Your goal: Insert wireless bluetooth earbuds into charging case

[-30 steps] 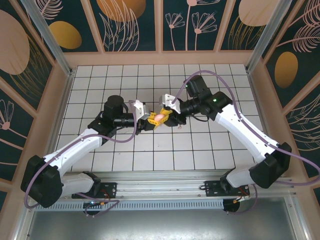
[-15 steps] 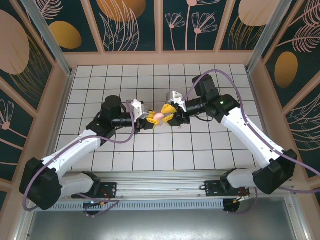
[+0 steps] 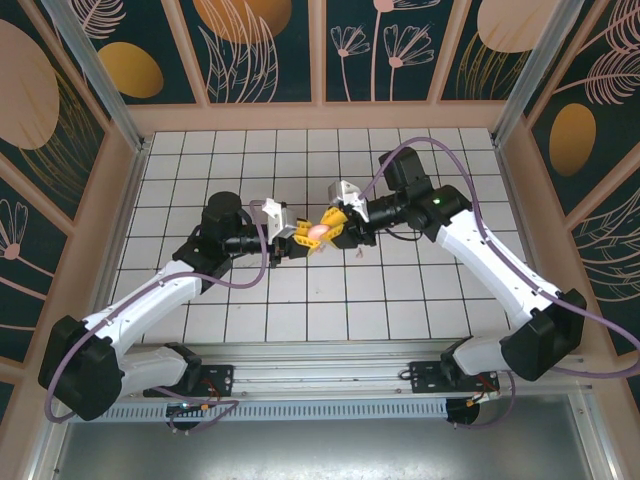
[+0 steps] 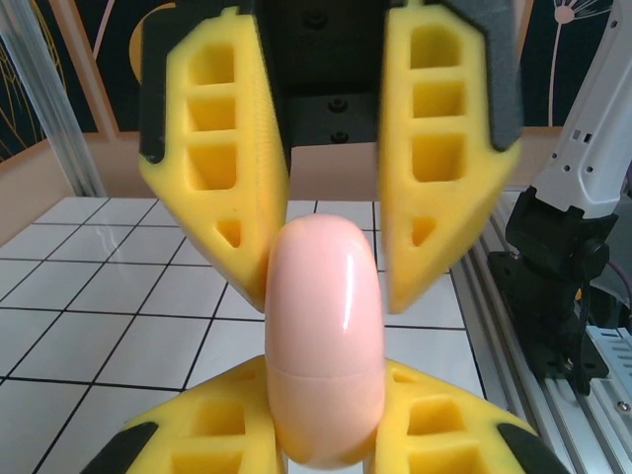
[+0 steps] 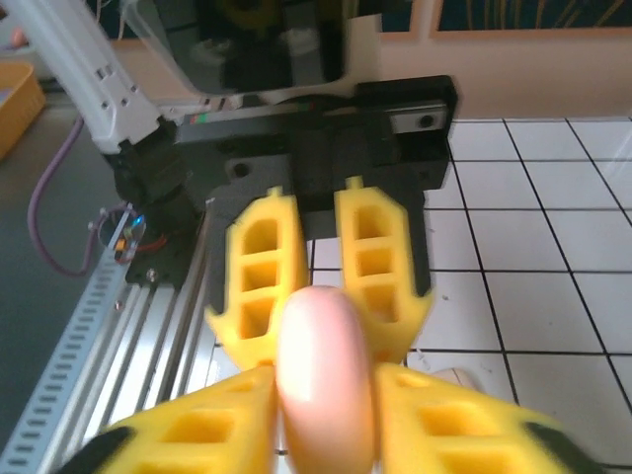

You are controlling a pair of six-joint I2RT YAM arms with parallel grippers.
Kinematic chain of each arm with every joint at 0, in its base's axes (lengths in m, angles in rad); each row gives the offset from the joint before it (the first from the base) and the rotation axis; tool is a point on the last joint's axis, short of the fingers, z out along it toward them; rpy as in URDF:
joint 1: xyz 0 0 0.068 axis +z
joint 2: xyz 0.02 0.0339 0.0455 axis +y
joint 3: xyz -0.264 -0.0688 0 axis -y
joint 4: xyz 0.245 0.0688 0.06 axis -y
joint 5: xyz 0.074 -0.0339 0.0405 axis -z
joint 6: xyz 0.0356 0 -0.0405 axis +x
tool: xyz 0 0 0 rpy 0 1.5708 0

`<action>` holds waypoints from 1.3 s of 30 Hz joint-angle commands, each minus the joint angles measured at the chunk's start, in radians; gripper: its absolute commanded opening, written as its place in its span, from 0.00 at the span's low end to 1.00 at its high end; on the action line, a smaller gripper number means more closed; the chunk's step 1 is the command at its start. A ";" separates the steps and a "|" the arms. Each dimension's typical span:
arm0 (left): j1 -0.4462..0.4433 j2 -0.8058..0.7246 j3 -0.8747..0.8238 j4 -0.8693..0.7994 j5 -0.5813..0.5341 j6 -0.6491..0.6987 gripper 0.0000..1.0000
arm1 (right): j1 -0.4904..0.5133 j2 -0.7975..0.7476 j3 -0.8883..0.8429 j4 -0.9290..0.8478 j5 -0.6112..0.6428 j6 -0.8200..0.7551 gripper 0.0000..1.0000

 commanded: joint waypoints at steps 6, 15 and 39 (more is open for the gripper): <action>-0.007 -0.023 -0.006 0.022 -0.014 -0.007 0.32 | -0.002 0.018 0.057 -0.011 -0.016 -0.039 0.06; -0.008 -0.027 -0.011 0.032 -0.020 -0.019 0.38 | 0.002 0.010 0.058 -0.030 0.046 -0.065 0.06; -0.012 -0.023 0.001 0.021 -0.031 -0.044 0.13 | -0.003 -0.051 -0.029 0.121 0.203 0.050 0.34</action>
